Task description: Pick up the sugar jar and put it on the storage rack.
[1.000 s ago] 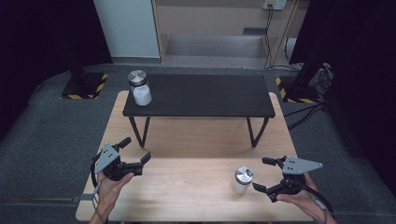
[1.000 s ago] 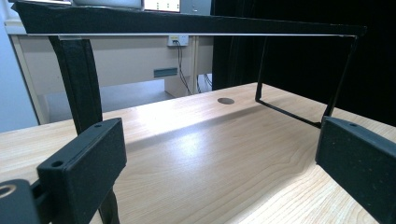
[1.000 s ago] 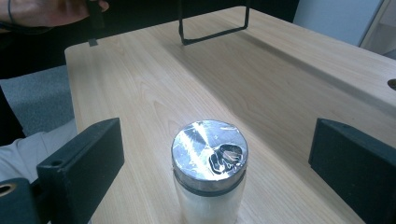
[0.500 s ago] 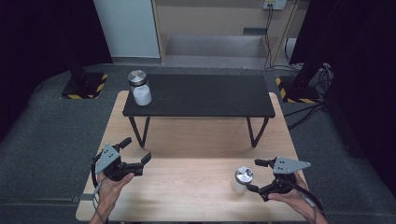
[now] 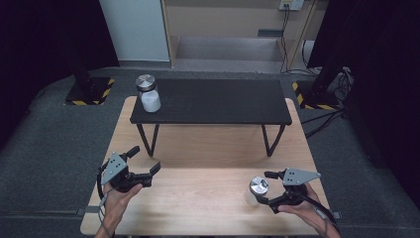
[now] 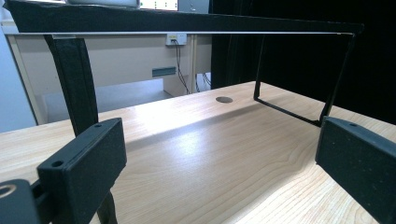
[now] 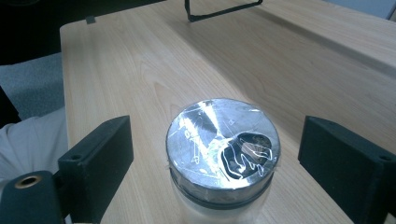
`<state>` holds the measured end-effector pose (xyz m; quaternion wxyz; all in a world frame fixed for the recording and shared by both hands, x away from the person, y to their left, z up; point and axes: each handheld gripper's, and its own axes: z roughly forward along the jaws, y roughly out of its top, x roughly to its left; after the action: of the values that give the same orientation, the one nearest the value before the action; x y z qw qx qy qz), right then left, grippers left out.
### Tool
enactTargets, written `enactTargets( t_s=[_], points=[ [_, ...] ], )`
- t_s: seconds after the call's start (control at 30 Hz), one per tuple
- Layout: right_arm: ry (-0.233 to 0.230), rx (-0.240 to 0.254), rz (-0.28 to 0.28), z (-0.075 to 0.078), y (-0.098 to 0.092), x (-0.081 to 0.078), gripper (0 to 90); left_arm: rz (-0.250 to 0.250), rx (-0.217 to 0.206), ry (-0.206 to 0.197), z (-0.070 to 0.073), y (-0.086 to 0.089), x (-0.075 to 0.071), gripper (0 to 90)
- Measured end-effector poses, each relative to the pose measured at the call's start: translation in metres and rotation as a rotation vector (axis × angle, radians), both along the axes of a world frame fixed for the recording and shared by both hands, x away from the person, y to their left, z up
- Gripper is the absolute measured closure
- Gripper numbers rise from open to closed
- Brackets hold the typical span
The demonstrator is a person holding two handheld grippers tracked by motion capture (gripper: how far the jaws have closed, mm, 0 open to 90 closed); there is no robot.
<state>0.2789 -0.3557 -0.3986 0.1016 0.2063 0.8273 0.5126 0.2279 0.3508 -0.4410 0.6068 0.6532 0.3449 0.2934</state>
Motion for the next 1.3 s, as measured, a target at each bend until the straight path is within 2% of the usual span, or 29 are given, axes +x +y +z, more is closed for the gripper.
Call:
enactTargets(
  t_s=[0.47, 0.63, 0.87, 1.3],
  points=[
    [-0.013, -0.023, 0.006, -0.012, 0.010, 0.006, 24.4, -0.003, 0.001, 0.003, 0.000, 0.000, 0.001, 1.0],
    [-0.021, -0.014, -0.001, -0.017, 0.012, 0.006, 33.3, 0.000, 0.000, 0.004, 0.000, 0.000, 0.000, 1.0],
    [-0.034, -0.003, -0.010, -0.019, 0.012, 0.002, 34.3, -0.002, 0.001, 0.005, 0.000, 0.000, 0.001, 1.0],
    [-0.035, -0.024, -0.028, -0.014, 0.016, -0.002, 34.8, -0.002, 0.002, 0.003, 0.000, 0.000, 0.001, 1.0]
  ],
)
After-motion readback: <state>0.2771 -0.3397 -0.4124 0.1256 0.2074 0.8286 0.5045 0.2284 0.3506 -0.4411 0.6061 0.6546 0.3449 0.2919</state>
